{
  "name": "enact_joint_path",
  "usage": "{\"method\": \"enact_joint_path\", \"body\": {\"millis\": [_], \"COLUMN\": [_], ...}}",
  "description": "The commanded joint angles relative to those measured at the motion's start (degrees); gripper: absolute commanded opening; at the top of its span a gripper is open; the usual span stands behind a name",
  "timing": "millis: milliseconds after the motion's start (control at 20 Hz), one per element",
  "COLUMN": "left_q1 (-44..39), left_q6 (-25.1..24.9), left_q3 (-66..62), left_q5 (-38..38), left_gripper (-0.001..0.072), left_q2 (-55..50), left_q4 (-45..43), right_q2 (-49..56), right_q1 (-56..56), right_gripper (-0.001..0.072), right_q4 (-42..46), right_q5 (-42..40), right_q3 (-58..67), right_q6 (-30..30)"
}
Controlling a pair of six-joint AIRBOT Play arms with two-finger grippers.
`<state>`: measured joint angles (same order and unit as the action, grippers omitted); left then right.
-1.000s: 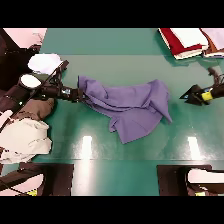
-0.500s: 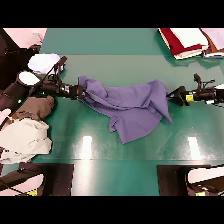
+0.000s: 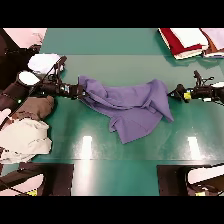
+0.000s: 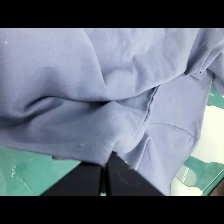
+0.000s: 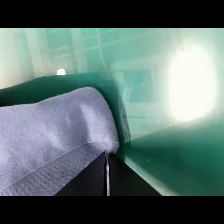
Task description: Fold the shirts.
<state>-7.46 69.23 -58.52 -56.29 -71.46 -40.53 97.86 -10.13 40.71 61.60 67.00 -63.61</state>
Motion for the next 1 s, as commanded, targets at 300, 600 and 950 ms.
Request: {"method": "enact_joint_path", "body": {"millis": [300, 600, 950], "left_q1": [0.02, 0.00, 0.00], "left_q6": [8.98, 8.81, 13.51], "left_q3": [-26.62, -53.64, -62.77], "left_q5": [-8.96, -8.92, -2.36], "left_gripper": [0.0025, 0.0025, 0.0025], "left_q2": [3.30, 10.75, 21.51], "left_q4": [-21.57, -22.32, -21.68], "right_q2": [-20.11, -35.17, -45.07], "right_q1": [-5.88, -6.88, -6.88], "right_gripper": [0.0012, 0.0012, 0.0012], "right_q4": [0.02, 0.07, 17.79], "right_q5": [2.86, 2.86, 3.54], "right_q3": [12.72, 33.27, 50.40], "right_q6": [1.11, 0.81, -9.53]}}
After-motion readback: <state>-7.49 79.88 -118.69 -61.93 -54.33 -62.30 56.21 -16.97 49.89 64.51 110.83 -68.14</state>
